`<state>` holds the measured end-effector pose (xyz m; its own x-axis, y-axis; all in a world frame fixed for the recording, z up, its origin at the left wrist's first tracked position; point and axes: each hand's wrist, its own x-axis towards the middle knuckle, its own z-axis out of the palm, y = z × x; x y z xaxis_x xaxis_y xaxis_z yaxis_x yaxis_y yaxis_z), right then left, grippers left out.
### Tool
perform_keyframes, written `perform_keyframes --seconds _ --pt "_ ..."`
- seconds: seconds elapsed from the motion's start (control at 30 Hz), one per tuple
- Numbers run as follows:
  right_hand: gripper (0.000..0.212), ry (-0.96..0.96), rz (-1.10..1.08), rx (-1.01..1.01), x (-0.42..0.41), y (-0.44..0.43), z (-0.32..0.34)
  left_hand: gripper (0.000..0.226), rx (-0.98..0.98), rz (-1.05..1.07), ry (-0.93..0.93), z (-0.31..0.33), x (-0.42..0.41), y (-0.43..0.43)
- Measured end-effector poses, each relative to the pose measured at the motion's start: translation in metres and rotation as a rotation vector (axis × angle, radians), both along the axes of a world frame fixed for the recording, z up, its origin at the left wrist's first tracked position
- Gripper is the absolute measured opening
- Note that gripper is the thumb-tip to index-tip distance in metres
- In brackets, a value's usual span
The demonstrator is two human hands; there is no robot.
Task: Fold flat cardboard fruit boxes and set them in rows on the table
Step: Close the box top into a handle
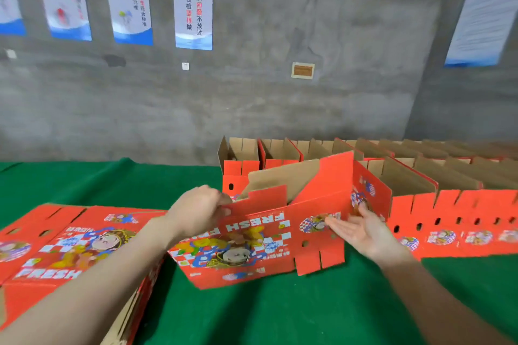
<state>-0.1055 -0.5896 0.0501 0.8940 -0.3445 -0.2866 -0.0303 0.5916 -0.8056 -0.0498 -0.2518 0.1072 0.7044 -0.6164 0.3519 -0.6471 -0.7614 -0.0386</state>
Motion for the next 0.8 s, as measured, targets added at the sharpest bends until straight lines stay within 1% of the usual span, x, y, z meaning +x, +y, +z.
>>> perform_keyframes --seconds 0.03,0.07,0.1,0.13,0.2,0.23,0.3,0.37,0.47,0.53,0.6,0.67,0.7,0.77,0.8 --pt "0.055 -0.018 -0.04 -0.147 -0.002 0.006 0.004 0.022 0.001 -0.01 0.01 0.011 0.002 -0.007" --pt "0.047 -0.054 -0.098 -0.369 -0.004 0.012 0.006 0.023 0.012 -0.017 0.011 0.02 0.003 -0.015" --pt "0.039 -0.126 -0.162 -0.599 -0.005 0.017 0.007 0.022 0.021 -0.022 0.007 0.027 0.003 -0.022" --pt "0.033 -0.212 -0.197 -0.783 -0.007 0.023 0.01 0.019 0.041 -0.021 -0.006 0.034 0.003 -0.029" --pt "0.038 -0.377 -0.172 -1.065 -0.01 0.036 0.018 0.017 0.099 -0.015 -0.034 0.043 0.0 -0.043" --pt "0.042 -0.41 -0.128 -1.173 -0.01 0.042 0.023 0.018 0.133 -0.013 -0.041 0.045 -0.002 -0.05" --pt "0.044 -0.358 -0.002 -1.337 -0.008 0.053 0.032 0.02 0.186 -0.025 -0.052 0.049 -0.006 -0.06" --pt "0.033 -0.303 0.14 -1.362 -0.005 0.06 0.037 0.019 0.201 -0.043 -0.054 0.053 -0.011 -0.066" --pt "0.017 -0.286 0.316 -1.298 -0.002 0.061 0.036 0.018 0.178 -0.074 0.033 0.059 -0.018 -0.065" --pt "0.018 -0.303 0.389 -1.259 -0.003 0.06 0.035 0.02 0.123 -0.125 0.135 0.068 -0.021 -0.054" --pt "0.02 -0.307 0.43 -1.261 -0.005 0.055 0.035 0.024 0.032 -0.138 0.263 0.08 -0.02 -0.034" --pt "0.018 -0.294 0.442 -1.264 -0.007 0.049 0.033 0.033 -0.04 -0.08 0.412 0.089 -0.019 -0.009" --pt "0.017 -0.298 0.433 -1.253 -0.007 0.046 0.031 0.034 -0.045 -0.048 0.484 0.089 -0.018 0.002" --pt "0.014 -0.308 0.41 -1.225 -0.006 0.042 0.027 0.024 0.025 -0.031 0.599 0.083 -0.016 0.017" --pt "0.014 -0.317 0.401 -1.203 -0.005 0.042 0.026 0.018 0.024 -0.035 0.64 0.078 -0.017 0.021"
